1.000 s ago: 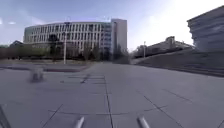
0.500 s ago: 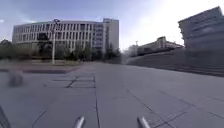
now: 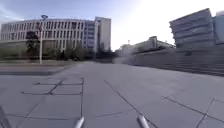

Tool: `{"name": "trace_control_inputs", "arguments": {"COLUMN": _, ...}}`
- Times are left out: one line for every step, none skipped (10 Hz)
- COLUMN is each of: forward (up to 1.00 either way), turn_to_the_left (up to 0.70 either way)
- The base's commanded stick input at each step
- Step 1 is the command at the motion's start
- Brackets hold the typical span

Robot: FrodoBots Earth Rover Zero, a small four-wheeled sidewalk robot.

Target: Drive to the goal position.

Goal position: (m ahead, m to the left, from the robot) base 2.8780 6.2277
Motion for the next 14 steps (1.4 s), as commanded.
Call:
{"name": "trace_control_inputs", "arguments": {"forward": 1.0, "turn_to_the_left": 0.27}}
{"name": "trace_control_inputs", "arguments": {"forward": 1.0, "turn_to_the_left": 0.27}}
{"name": "trace_control_inputs", "arguments": {"forward": 1.0, "turn_to_the_left": 0.27}}
{"name": "trace_control_inputs", "arguments": {"forward": 1.0, "turn_to_the_left": 0.27}}
{"name": "trace_control_inputs", "arguments": {"forward": 1.0, "turn_to_the_left": 0.27}}
{"name": "trace_control_inputs", "arguments": {"forward": 1.0, "turn_to_the_left": 0.27}}
{"name": "trace_control_inputs", "arguments": {"forward": 1.0, "turn_to_the_left": 0.27}}
{"name": "trace_control_inputs", "arguments": {"forward": 1.0, "turn_to_the_left": 0.27}}
{"name": "trace_control_inputs", "arguments": {"forward": 1.0, "turn_to_the_left": 0.27}}
{"name": "trace_control_inputs", "arguments": {"forward": 1.0, "turn_to_the_left": 0.27}}
{"name": "trace_control_inputs", "arguments": {"forward": 1.0, "turn_to_the_left": 0.27}}
{"name": "trace_control_inputs", "arguments": {"forward": 1.0, "turn_to_the_left": 0.27}}
{"name": "trace_control_inputs", "arguments": {"forward": 1.0, "turn_to_the_left": 0.27}}
{"name": "trace_control_inputs", "arguments": {"forward": 1.0, "turn_to_the_left": 0.27}}
